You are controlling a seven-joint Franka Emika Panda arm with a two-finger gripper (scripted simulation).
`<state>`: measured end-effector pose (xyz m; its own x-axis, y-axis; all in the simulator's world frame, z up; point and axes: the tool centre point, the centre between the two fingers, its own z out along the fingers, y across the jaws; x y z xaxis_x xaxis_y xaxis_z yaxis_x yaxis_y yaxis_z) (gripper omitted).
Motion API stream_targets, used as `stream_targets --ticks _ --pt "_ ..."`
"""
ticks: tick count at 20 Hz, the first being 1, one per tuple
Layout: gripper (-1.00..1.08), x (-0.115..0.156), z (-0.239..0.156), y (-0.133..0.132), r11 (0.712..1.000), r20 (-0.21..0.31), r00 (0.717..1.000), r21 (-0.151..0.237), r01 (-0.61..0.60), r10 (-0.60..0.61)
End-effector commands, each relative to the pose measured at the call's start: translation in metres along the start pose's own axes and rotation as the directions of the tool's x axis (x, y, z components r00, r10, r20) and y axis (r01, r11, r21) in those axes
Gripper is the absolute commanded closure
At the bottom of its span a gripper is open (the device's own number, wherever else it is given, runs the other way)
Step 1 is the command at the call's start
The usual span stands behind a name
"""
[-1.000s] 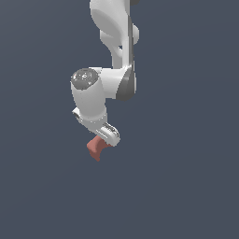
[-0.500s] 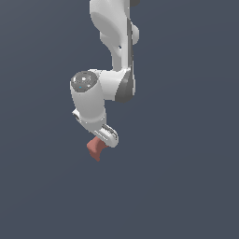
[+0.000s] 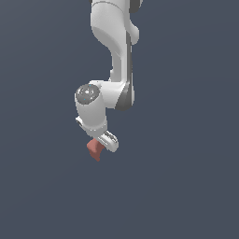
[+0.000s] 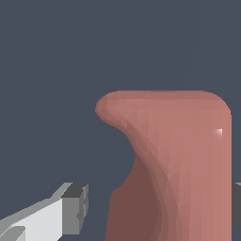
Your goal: Pick up the object and move it to a goal position.
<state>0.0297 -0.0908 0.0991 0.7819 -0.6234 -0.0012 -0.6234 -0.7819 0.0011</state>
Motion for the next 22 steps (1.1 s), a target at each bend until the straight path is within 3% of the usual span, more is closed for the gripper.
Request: stream_targets --ticks 1,3,4,16,22 --pt "-0.92 0.001 0.004 -0.001 1.0 -0.001 1.0 0.001 0.0 0.0" --pt "-0.92 0.001 0.003 -0.001 1.0 -0.001 1.0 0.001 0.0 0.0" --pt "1.08 0.001 0.003 -0.001 1.0 -0.001 1.0 0.001 0.0 0.0" --pt "1.08 0.002 0.002 0.0 1.0 -0.002 1.0 0.001 -0.001 0.001" --pt "1.08 -0.001 -0.001 0.015 1.0 -0.002 1.0 0.001 -0.001 0.001"
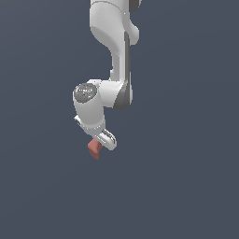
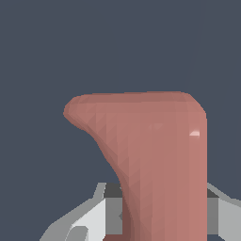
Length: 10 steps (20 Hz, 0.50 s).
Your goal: Pick up the object and move it to a goal position.
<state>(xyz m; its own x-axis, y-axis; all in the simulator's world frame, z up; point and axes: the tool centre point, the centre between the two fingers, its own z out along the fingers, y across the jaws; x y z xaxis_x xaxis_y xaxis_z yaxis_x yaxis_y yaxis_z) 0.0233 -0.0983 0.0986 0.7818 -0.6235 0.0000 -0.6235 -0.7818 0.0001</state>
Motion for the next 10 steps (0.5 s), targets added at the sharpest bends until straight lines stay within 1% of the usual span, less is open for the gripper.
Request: stream_targets --ticks 1,5,10 --pt "1.08 -0.001 -0.003 0.009 1.0 -0.001 1.0 0.0 -0.001 0.001" --pt "1.08 -0.004 -0.008 0.032 1.0 0.0 1.0 0.001 -0.001 0.001" --pt "1.08 -0.01 -0.019 0.074 1.0 0.0 1.0 0.001 -0.001 0.001"
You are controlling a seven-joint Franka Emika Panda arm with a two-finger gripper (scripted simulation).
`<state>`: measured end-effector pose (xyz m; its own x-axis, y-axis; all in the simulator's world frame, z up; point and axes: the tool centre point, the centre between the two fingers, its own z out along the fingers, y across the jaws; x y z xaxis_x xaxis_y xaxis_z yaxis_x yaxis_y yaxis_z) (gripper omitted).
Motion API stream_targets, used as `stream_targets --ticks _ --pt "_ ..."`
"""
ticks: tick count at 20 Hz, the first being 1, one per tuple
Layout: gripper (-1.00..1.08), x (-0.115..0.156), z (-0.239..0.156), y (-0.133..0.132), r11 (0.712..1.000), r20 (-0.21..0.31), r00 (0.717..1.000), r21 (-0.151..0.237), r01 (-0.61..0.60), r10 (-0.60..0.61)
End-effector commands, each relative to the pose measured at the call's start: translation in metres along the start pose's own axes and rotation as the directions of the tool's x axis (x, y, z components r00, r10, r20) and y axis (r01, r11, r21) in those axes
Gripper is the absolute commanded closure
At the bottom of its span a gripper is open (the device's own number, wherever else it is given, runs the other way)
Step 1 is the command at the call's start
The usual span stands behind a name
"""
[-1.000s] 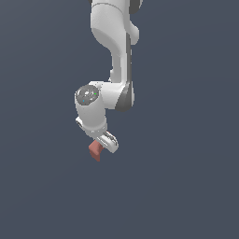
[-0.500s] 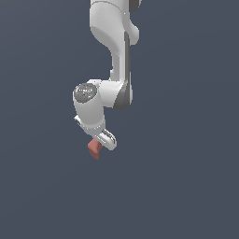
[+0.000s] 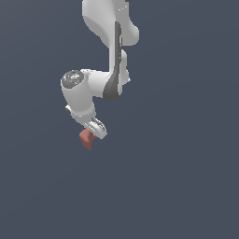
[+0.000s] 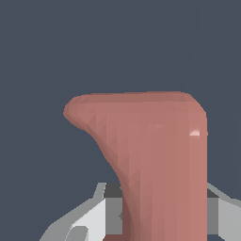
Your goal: Pick up the object and move it to a goal position.
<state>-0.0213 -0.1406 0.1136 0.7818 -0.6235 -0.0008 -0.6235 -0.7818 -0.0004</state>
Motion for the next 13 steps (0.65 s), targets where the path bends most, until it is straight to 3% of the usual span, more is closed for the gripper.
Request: stream_targets --ticks 1,8,13 --pt "1.08 -0.003 -0.006 0.021 1.0 -0.001 1.0 0.001 -0.001 0.001" --pt "1.08 -0.007 -0.017 0.065 1.0 -0.001 1.0 0.001 -0.001 0.001" --pt "1.08 -0.008 -0.02 0.076 1.0 -0.001 1.0 0.001 -0.001 0.001"
